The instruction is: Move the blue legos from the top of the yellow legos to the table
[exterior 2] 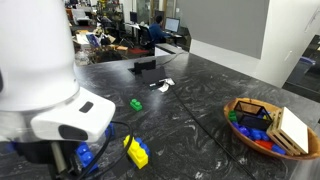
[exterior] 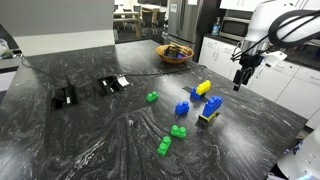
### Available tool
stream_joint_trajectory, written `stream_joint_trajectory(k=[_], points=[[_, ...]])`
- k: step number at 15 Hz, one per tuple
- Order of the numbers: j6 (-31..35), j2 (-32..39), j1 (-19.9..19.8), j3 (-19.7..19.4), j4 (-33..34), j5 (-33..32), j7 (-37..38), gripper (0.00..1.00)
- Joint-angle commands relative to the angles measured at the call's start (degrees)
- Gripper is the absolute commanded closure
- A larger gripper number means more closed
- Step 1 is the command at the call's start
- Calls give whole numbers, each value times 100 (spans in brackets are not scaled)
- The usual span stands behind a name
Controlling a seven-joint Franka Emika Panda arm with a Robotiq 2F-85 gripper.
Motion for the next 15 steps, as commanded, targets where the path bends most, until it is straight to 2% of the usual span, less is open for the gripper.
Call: stream_joint_trajectory(k=[1, 3, 6, 11, 12, 13, 15], points=[[-9, 6, -74, 67, 8, 37, -35, 0], [10, 21, -42, 120, 42, 149, 122, 0], [-27, 270, -45, 645, 323, 375, 1430, 0], [-117, 912, -25, 1546, 813, 270, 3547, 0], [112, 965, 36, 1576, 820, 294, 3785, 0], [79, 752, 161, 1449, 618, 278, 3448, 0], [95, 854, 193, 1459, 657, 271, 3536, 0]])
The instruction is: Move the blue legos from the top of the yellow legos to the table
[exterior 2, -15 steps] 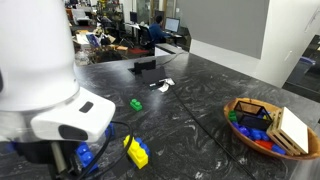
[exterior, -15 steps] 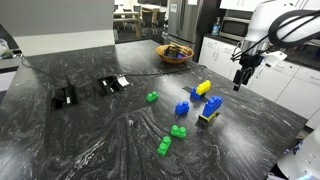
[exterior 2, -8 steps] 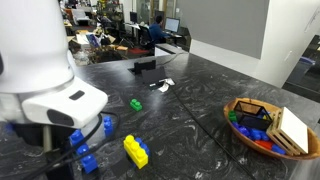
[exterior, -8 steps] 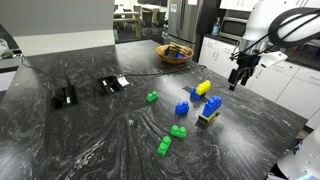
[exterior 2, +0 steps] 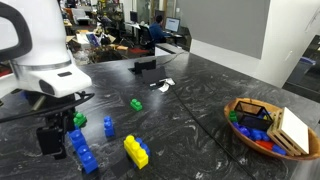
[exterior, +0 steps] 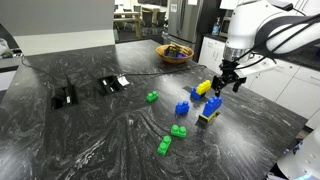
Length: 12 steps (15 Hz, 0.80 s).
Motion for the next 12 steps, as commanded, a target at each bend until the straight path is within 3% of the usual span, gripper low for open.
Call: stream_joint_trajectory(k=[1, 8, 12], points=[[-13, -10, 67, -77, 4, -28, 20, 0], [-15, -43, 64, -97, -2, -25, 14, 0], [-95, 140, 20, -57, 214, 158, 732, 0]])
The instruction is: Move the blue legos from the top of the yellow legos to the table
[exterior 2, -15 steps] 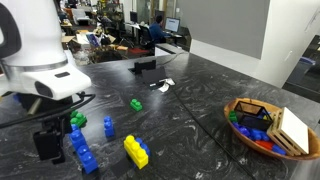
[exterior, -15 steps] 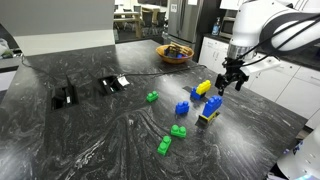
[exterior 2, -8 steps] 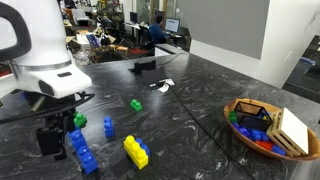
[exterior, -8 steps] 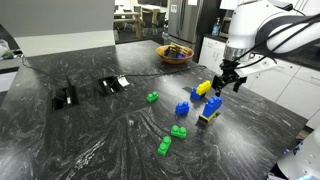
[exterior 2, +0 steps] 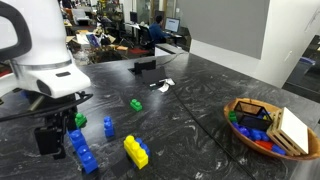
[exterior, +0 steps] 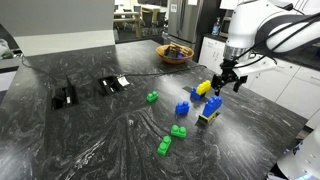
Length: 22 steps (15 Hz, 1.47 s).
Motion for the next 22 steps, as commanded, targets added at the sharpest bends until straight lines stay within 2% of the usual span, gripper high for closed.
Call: stream_joint_trajectory(k=[1, 5, 9, 11, 13, 14, 16, 22], points=[[-149, 212, 20, -18, 256, 211, 619, 0], [-229, 547, 120, -2, 508, 694, 1663, 0], [204, 800, 247, 7, 498, 1187, 2695, 0], [484, 830, 257, 40, 404, 1122, 3383, 0], [802, 883, 251, 101, 370, 739, 3880, 0], [536, 870, 348, -52, 418, 894, 3505, 0], [665, 904, 353, -35, 409, 781, 3747, 0], [727, 913, 339, -26, 385, 750, 3858, 0]])
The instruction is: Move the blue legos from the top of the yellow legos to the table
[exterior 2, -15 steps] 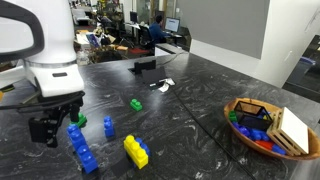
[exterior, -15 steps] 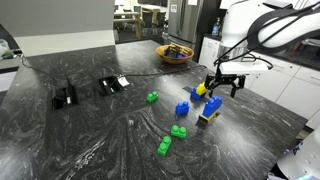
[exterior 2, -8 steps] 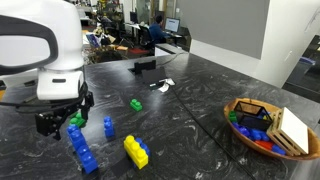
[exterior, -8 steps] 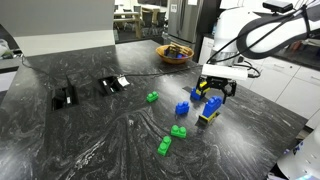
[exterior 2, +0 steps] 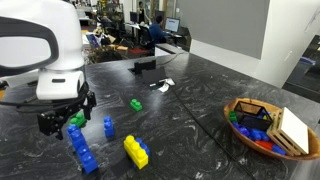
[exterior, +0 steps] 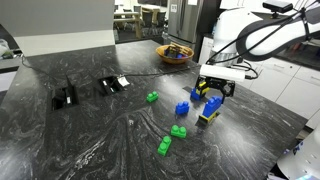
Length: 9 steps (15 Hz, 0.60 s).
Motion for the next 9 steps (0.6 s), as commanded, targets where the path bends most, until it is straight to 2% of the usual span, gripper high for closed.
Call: stream_joint_trajectory(k=[1, 9], points=[[82, 15, 78, -103, -40, -21, 117, 0], [503, 35, 37, -172, -272, -45, 753, 0]])
